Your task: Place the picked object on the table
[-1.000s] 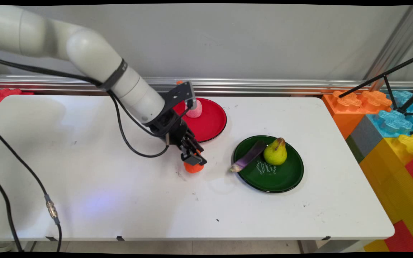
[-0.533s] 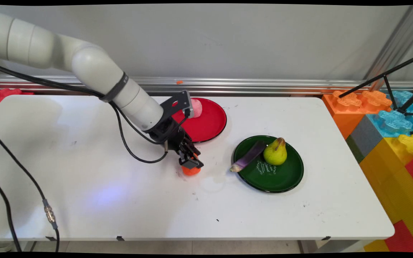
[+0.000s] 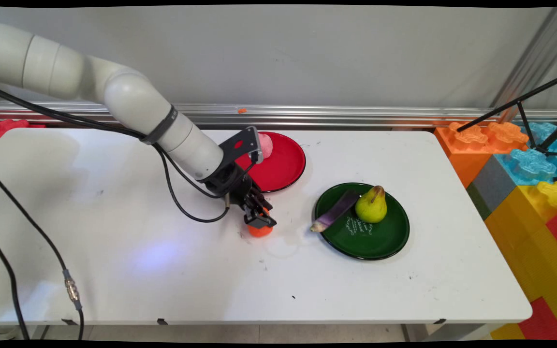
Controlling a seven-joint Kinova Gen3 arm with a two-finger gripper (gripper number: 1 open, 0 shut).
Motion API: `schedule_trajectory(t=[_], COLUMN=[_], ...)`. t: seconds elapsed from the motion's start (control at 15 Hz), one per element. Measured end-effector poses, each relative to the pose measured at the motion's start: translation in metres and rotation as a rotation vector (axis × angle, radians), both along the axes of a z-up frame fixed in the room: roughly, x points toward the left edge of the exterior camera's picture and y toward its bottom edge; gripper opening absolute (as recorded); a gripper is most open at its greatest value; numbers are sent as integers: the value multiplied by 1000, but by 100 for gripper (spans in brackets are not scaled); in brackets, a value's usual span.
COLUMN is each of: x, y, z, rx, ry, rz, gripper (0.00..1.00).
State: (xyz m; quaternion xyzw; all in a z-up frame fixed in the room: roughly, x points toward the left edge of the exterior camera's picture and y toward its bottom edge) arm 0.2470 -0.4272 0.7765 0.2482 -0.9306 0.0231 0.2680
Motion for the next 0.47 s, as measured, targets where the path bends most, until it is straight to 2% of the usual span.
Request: schedule_trajectory(t=[0.2, 0.27, 0.47], x=[-1, -1, -1], y=[-2, -2, -2], z=[-3, -4, -6], rx=[-8, -8, -6], ry=[2, 2, 2], rz=[-6, -8, -9], gripper=[0, 100, 100])
